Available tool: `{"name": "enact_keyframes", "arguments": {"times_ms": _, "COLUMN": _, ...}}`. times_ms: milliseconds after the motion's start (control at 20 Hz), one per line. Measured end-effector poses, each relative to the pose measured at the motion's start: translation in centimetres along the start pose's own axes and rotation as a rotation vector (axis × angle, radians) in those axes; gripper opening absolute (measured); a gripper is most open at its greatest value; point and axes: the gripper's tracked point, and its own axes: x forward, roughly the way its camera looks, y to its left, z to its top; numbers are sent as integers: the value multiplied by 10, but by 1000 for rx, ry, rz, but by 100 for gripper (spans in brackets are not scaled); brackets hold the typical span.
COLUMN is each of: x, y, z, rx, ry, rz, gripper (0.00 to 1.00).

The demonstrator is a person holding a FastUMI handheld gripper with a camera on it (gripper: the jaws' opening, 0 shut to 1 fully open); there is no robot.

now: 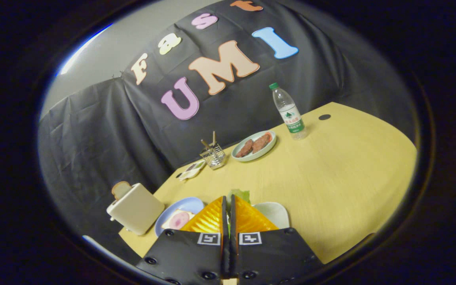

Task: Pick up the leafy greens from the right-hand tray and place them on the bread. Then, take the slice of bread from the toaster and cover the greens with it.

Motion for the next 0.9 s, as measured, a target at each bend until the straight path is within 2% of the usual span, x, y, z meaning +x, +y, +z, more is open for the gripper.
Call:
{"name": "enact_keyframes", "arguments": {"times_ms": 200, "x": -3, "y": 12, "z": 9, "rx": 25, "ry": -21, "rz": 37, "gripper": 4}}
{"name": "enact_keyframes", "arguments": {"times_ms": 400, "x": -5, "y": 47, "z": 19, "rx": 63, "ry": -35, "rz": 129, "gripper": 3}}
{"name": "enact_keyframes", "arguments": {"times_ms": 650, "x": 0, "y": 117, "z": 17, "rx": 69, "ry": -23, "rz": 258, "gripper": 3}}
{"name": "enact_keyframes", "arguments": {"times_ms": 900, "x": 21, "y": 193, "z": -9, "rx": 113, "ry": 27, "rz": 388, "gripper": 3}}
